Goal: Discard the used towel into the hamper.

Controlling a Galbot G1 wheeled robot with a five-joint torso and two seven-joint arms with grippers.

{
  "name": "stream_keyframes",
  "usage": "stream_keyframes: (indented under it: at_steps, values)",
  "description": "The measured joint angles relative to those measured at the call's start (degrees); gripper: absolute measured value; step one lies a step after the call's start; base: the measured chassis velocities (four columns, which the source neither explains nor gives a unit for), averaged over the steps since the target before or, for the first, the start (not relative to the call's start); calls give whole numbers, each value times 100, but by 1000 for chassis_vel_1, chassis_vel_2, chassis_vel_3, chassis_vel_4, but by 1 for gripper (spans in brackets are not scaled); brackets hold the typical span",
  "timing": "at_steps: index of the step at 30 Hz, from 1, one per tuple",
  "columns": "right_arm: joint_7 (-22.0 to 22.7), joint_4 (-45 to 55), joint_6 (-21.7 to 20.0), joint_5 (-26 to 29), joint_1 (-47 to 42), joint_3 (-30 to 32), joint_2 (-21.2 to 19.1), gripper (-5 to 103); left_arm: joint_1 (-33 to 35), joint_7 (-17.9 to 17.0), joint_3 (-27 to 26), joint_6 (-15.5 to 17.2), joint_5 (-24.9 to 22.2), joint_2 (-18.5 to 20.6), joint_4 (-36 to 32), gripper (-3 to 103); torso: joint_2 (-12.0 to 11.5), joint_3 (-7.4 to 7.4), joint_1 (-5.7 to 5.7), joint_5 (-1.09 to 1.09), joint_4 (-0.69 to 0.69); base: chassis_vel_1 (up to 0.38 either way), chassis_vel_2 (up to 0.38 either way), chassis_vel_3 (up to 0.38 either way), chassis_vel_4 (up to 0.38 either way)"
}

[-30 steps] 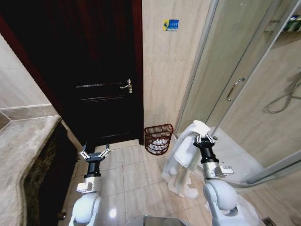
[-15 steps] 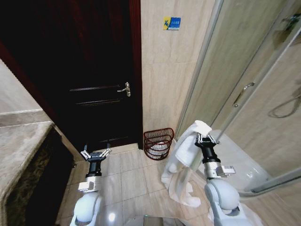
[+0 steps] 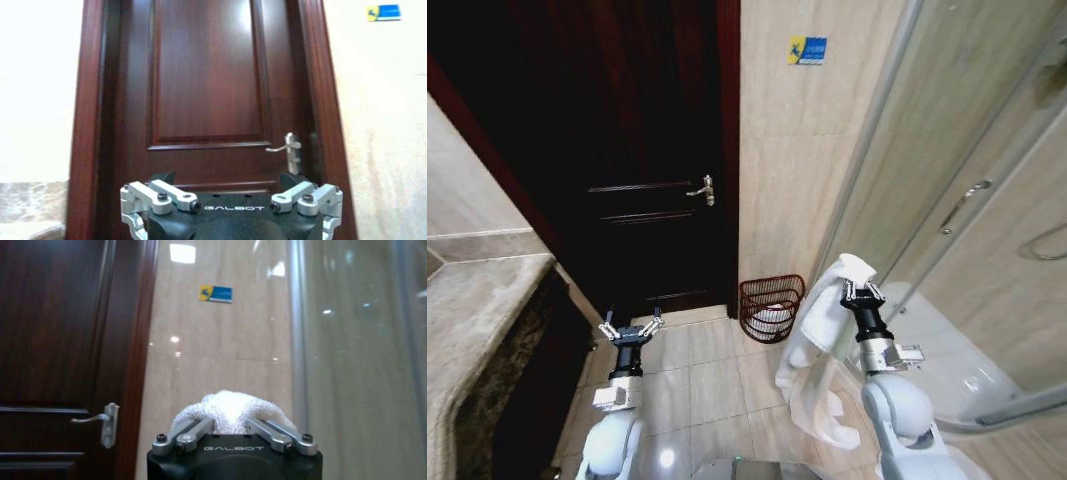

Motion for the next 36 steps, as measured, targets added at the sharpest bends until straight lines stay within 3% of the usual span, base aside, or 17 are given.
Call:
stream_keyframes:
  at_steps: [8,12,28,31,36]
  values:
    - [-5,25,0,63,-40,105,-8,8,-90,8,1,-156,6,6,54,100,0,0,1,1,3,29,129,115,16]
    - [-12,27,4,95,-55,162,-20,8,-123,27,17,-168,14,6,61,100,0,0,1,0,-2,-69,92,92,-70]
    - [-1,118,-20,185,4,180,-38,8,-68,29,-34,-181,-27,44,72,100,-1,2,6,1,0,-96,103,104,-98]
    - [62,257,-166,374,87,225,-163,8,-51,23,-59,-183,-46,47,80,100,0,0,1,1,0,0,0,0,0]
    - [396,636,-577,1103,263,537,-758,8,8,-12,-103,-143,-60,-24,49,100,0,0,-2,1,1,0,0,0,0]
